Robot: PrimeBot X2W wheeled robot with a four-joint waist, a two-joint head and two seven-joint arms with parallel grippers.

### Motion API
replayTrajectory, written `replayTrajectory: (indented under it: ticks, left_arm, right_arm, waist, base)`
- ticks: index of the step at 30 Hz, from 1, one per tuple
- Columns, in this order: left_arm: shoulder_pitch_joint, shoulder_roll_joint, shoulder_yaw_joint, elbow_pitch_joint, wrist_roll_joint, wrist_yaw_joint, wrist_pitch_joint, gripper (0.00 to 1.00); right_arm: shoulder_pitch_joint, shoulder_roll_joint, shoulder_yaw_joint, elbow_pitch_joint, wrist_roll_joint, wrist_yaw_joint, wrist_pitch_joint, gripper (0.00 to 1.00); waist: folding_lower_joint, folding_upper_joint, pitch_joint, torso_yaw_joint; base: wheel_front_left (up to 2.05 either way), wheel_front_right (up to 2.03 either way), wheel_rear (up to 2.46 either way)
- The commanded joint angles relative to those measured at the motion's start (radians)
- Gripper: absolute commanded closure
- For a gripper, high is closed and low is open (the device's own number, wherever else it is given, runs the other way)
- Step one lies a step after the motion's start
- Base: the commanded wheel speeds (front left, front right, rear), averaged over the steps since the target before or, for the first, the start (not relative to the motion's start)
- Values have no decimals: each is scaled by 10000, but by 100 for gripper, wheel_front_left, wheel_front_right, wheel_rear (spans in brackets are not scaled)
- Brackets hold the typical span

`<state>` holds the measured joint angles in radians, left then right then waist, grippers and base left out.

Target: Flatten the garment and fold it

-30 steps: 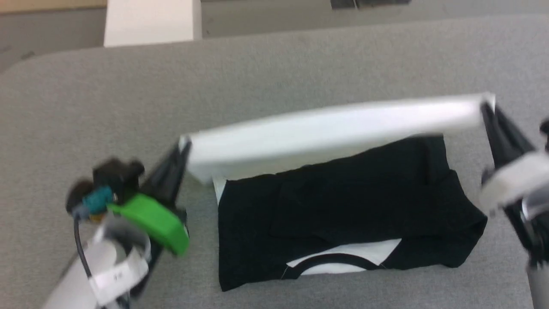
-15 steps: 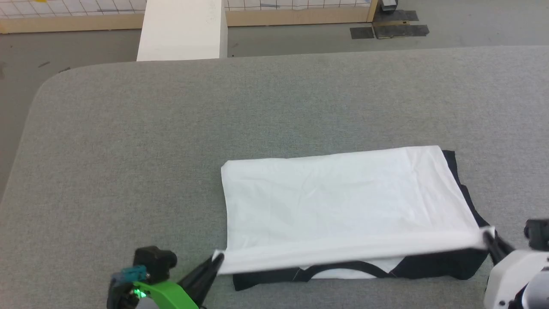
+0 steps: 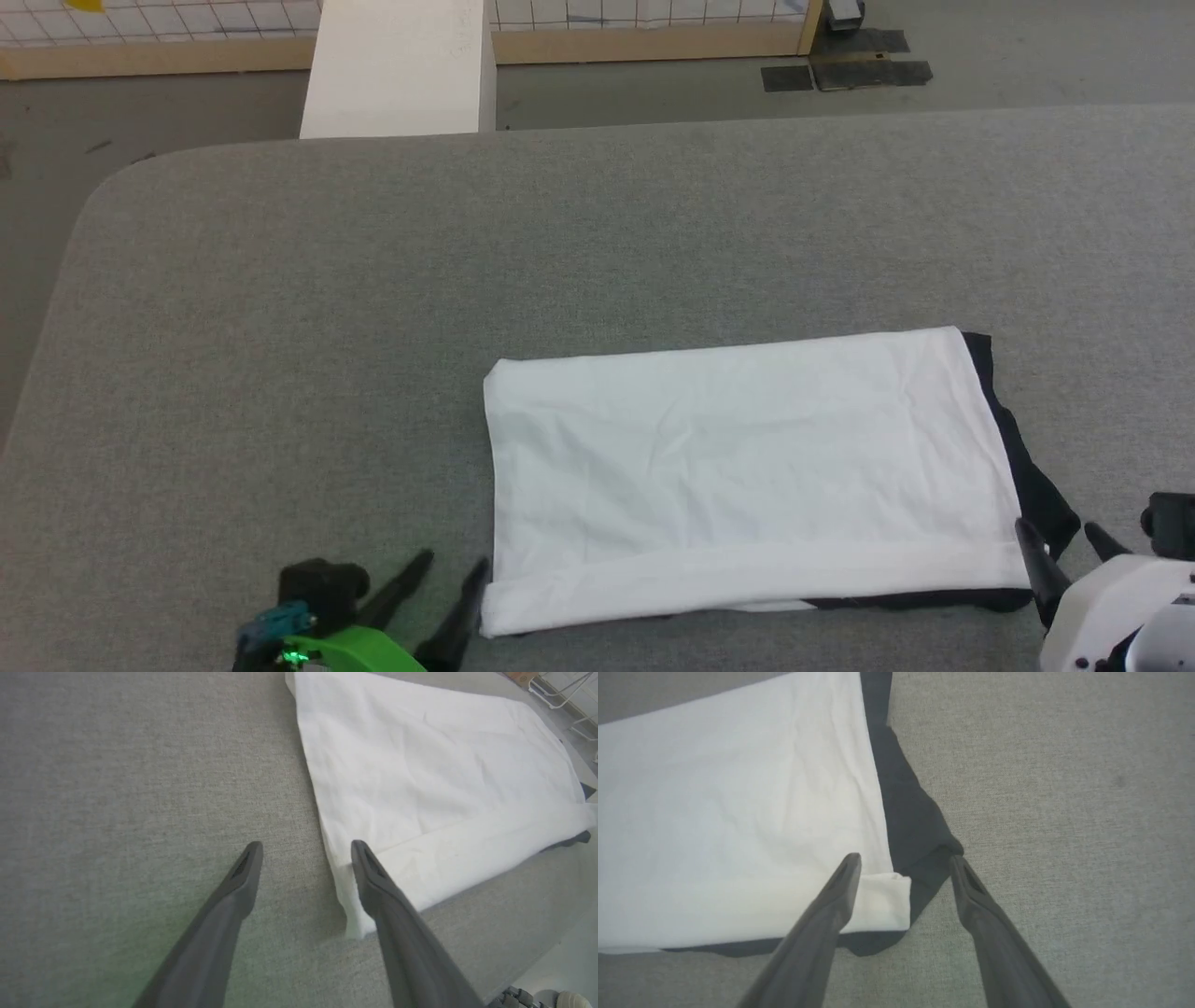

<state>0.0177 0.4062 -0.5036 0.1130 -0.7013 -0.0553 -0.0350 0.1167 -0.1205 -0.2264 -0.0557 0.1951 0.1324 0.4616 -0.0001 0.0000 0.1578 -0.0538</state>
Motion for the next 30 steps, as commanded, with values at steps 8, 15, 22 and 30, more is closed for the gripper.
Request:
replayTrajectory:
  ticks: [8, 15, 22, 30]
  left_arm:
    - [-747, -674, 1202, 290, 855, 1104, -2109, 0]
    - [-1040, -1392, 2649, -588, 2115, 1691, -2262, 0]
    - [-966, -2245, 3824, -1157, 3387, 1357, -2265, 0]
    - [-883, -2914, 4537, -1052, 4128, 644, -2266, 0]
  right_arm:
    - [-1059, -17, -335, 470, 883, -17, -464, 0]
    - [-2257, -426, -403, 2086, 1668, -17, -355, 0]
    - [-3088, -806, -63, 3586, 2201, -17, 226, 0]
    - [-3551, -932, 388, 4592, 2734, -17, 1556, 0]
  waist:
    - [1, 0, -109, 65]
    - [1, 0, 83, 198]
    - [1, 0, 381, 364]
    - [1, 0, 558, 412]
  base:
    - [0, 0, 0]
    - [0, 0, 0]
    - [0, 0, 0]
    - [0, 0, 0]
